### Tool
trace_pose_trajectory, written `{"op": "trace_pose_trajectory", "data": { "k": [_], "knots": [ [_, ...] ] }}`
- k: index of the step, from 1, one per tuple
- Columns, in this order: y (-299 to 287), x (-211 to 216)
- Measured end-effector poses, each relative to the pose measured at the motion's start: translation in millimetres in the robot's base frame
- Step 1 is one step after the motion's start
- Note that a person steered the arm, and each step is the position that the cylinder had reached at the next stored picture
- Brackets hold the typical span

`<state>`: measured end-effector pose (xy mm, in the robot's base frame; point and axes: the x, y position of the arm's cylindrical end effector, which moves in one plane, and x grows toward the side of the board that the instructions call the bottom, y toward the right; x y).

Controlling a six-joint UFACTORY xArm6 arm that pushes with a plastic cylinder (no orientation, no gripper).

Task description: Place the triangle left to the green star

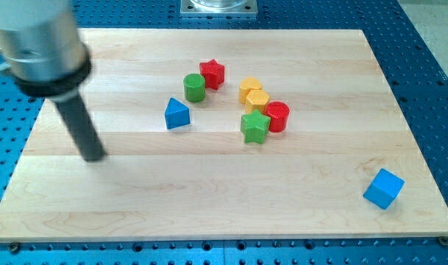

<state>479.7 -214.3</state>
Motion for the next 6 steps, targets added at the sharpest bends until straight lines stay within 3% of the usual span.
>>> {"op": "trace_pose_trajectory", "data": {
  "k": [1, 3, 4, 5, 6],
  "knots": [
    [16.1, -51.0],
    [143.1, -57.5],
    [138.5, -73.2],
    [199.8, 6.8],
    [206.2, 59.6]
  ]
}}
